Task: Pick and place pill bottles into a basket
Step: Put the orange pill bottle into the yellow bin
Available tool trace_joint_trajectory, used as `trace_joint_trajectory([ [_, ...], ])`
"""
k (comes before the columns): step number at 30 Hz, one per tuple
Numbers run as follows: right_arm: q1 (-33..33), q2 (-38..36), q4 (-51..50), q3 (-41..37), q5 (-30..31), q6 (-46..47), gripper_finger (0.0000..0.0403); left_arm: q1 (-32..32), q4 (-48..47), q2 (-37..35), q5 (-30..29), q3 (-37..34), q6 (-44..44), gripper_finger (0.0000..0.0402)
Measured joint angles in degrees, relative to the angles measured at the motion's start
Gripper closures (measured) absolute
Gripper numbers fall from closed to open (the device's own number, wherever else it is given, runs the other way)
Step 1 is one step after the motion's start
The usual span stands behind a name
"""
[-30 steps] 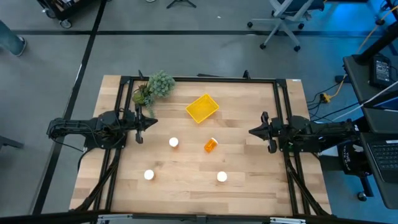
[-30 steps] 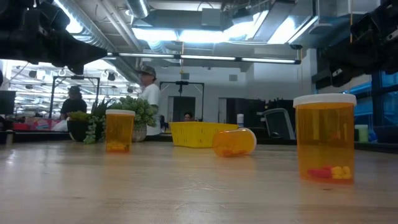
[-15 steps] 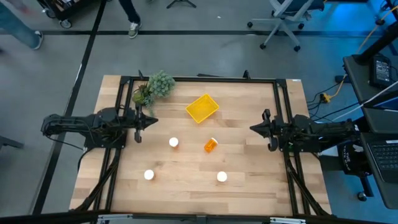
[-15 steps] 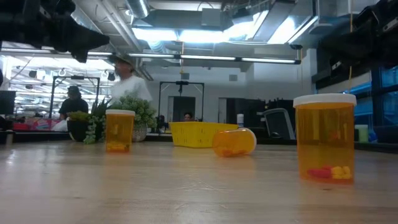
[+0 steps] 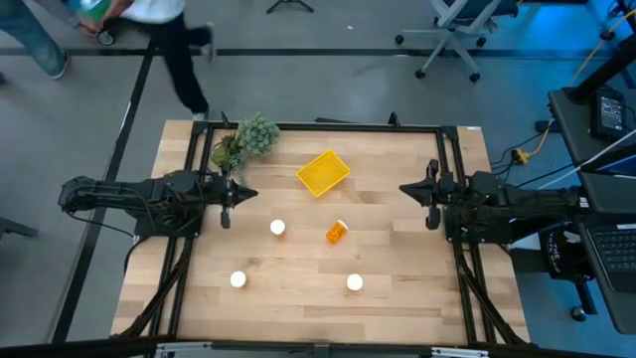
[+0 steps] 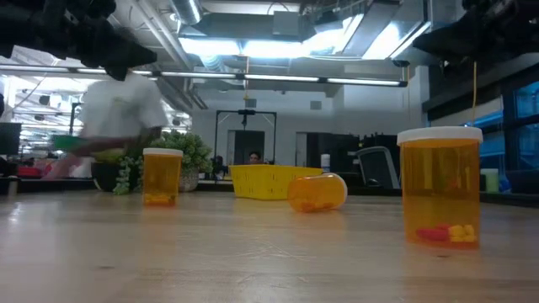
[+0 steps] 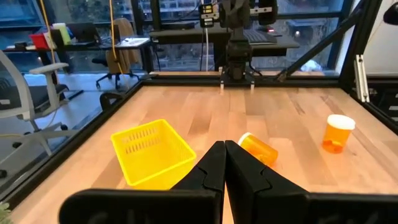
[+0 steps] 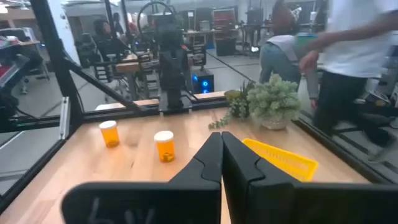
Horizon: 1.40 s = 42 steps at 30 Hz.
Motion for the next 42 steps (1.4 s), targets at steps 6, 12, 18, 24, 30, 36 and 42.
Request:
trace_joint_trajectory([
  [6, -0.6, 4.1, 0.0, 1.3, 0.0, -0.1, 0.0399, 0.0, -0.5, 0.0, -0.4, 0.0, -2.6, 0.0397],
  [12, -0.9, 6.3, 0.2, 1.3, 0.0, 0.2, 0.0384, 0.0, -0.5, 0.0, -0.6, 0.0, 0.2, 0.0377],
  [18, -0.9, 8.0, 2.1, 1.3, 0.0, -0.2, 0.0333, 0.0, 1.3, 0.0, -3.6, 0.0, 6.3, 0.0323],
  [24, -0.9, 8.4, 2.6, 1.3, 0.0, -0.4, 0.0284, 0.0, 1.3, 0.0, -3.7, 0.0, 6.6, 0.0254],
  [30, -0.9, 8.4, 2.6, 1.3, -0.1, -0.2, 0.0252, 0.0, 1.3, 0.0, -8.5, 0.0, 5.7, 0.0215],
  [36, -0.9, 8.3, 2.6, 1.3, -0.1, -0.3, 0.0222, 0.0, 0.8, 0.0, -15.7, 0.0, 2.2, 0.0190],
  [42, -0.9, 8.3, 2.6, 1.3, -0.1, -1.9, 0.0208, 0.0, 0.8, 0.0, -16.0, 0.0, 2.1, 0.0159],
])
